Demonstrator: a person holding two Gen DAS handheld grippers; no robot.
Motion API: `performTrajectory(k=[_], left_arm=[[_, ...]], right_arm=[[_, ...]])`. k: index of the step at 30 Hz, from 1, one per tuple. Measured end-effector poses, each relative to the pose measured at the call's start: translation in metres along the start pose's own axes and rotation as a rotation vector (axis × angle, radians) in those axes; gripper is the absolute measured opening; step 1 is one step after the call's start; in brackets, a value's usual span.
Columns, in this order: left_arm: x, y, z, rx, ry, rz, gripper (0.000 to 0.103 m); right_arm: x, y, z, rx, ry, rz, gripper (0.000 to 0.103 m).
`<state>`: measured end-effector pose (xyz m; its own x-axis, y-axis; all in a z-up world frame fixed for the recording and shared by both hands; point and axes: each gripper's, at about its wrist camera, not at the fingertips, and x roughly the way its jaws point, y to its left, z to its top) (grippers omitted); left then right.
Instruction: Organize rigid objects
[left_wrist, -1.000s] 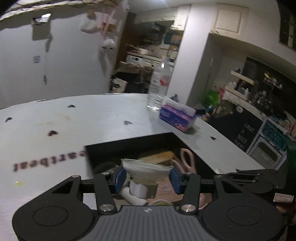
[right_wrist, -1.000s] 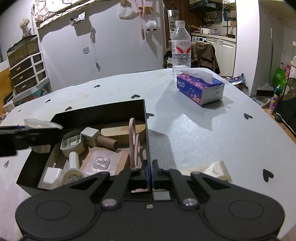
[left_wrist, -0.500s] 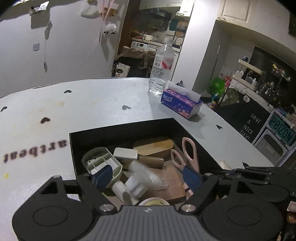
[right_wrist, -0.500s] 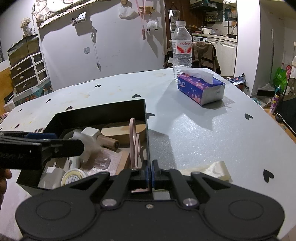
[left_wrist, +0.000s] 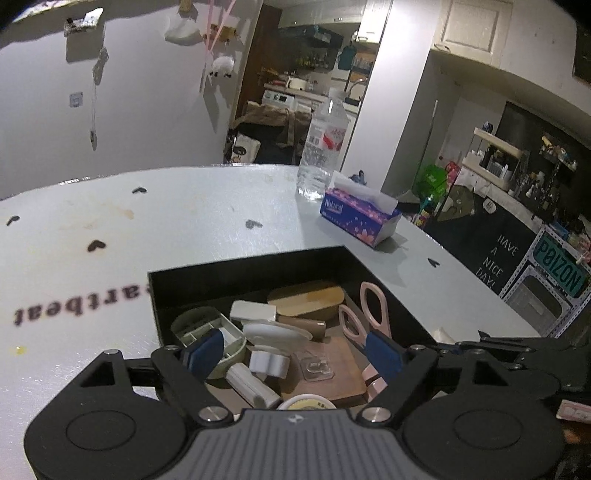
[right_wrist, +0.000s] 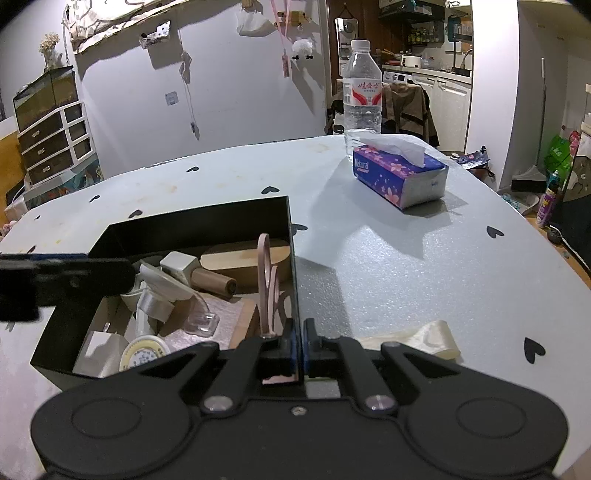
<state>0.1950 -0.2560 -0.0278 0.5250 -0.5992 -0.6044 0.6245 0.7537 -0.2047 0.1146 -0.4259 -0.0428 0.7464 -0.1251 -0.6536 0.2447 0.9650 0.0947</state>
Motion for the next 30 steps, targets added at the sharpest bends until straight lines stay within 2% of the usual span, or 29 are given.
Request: performTrajectory(k=[4,10,21,28,30], left_arm=[[-0.013,0.006,0.000,-0.015,-0.033,0.027,0.092],[-0.030,0.013,-0.004,-0.043,-0.075,0.113,0.103],[-0.048,0.017,-0.023,-0.062,-0.093,0.215,0.103],[-0.067,0.011,-0.028,-0.057,-0.146,0.249,0.103],[-0.074,0.007,-0.030,-0.057,-0.165,0.255,0.103]], right_arm=[[0.000,0.000,0.000,0.002,0.000,0.000,0.004],[-0.001,0.000,0.000,0.000,0.000,-0.001,0.004],[-0.008,0.000,0.001,-0.007,-0.023,-0.001,0.004],[-0.041,0.005,0.009,-0.029,-0.117,0.009,0.005],[-0.055,0.007,0.008,-0.032,-0.151,0.015,0.010]])
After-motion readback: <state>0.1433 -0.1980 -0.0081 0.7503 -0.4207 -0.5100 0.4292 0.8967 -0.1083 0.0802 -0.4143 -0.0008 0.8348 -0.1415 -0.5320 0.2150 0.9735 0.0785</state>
